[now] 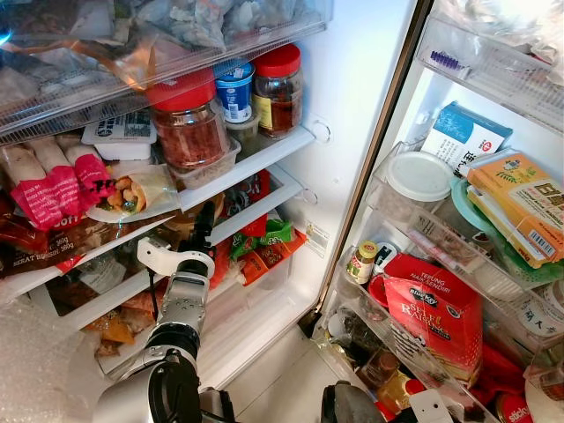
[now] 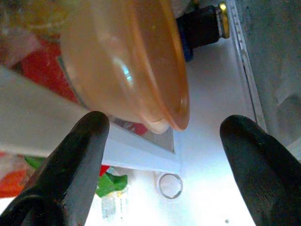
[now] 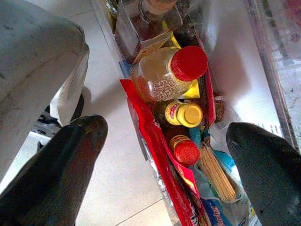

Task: Restocking fridge

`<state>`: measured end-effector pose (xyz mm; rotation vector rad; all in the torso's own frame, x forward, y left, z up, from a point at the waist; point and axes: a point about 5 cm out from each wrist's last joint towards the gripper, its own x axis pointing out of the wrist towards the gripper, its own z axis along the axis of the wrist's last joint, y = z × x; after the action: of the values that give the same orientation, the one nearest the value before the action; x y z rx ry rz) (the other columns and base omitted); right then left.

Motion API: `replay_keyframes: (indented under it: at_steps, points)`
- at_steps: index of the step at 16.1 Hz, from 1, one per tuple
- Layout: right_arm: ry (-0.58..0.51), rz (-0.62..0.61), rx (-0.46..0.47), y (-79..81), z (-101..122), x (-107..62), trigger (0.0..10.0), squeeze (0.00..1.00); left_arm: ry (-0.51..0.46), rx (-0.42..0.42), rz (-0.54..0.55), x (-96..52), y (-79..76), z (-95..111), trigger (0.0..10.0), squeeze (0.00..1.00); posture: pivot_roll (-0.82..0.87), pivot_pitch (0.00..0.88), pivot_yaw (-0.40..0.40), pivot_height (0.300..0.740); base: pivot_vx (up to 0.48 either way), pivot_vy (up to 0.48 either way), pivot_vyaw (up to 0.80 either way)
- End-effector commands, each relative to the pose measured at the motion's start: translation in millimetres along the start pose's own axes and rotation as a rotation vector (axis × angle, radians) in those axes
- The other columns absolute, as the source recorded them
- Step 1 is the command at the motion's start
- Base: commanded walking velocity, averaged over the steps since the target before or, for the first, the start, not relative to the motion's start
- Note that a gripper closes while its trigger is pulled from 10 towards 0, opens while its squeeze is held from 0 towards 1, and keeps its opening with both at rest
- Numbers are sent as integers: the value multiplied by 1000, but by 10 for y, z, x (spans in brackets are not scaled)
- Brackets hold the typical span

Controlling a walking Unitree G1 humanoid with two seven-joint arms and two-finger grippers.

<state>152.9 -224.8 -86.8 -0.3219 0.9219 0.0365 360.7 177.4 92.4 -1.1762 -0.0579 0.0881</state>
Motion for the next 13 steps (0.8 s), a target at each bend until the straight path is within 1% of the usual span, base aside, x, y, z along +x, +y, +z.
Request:
replay_keyframes:
  at_steps: [1,2,3,6,7,8,9,10,11,12,13]
  points:
    - [22,3,2,8,-79,-23,10000,0,16,24,6,-50,68,-40,10000,0,-143,124,-35,646,0,0,0]
    - [22,3,2,9,-79,-24,10000,0,16,26,0,-53,70,-39,10000,0,-143,124,-35,646,0,0,0]
    - [23,2,4,14,-86,-26,10000,0,23,47,-16,-93,101,-34,10000,0,-140,124,-32,646,0,0,0]
    - [26,4,6,30,-97,-29,10000,0,55,147,-67,-275,200,-21,10000,0,-133,124,-28,646,0,0,0]
    - [26,5,6,32,-98,-29,10000,0,56,160,-78,-307,206,-12,10000,0,-133,124,-28,646,0,0,0]
    - [26,6,6,34,-98,-29,10000,0,60,205,-93,-341,206,2,10000,0,-126,122,-29,646,0,0,0]
    - [26,8,5,37,-97,-29,10000,0,64,272,-120,-408,197,31,10000,0,-125,122,-29,646,0,0,0]
    - [26,8,4,39,-98,-29,10000,0,86,409,-165,-503,178,38,10000,0,-123,115,-26,646,0,0,0]
    - [26,8,4,39,-98,-29,10000,0,103,463,-179,-545,178,27,10000,0,-123,115,-26,646,0,0,0]
    - [26,8,4,47,-97,-29,10000,0,124,579,-192,-631,209,18,10000,0,-124,107,-22,646,0,0,0]
    - [24,9,4,60,-94,-28,10000,0,139,777,-197,-767,264,33,10000,0,-124,103,-20,646,0,0,0]
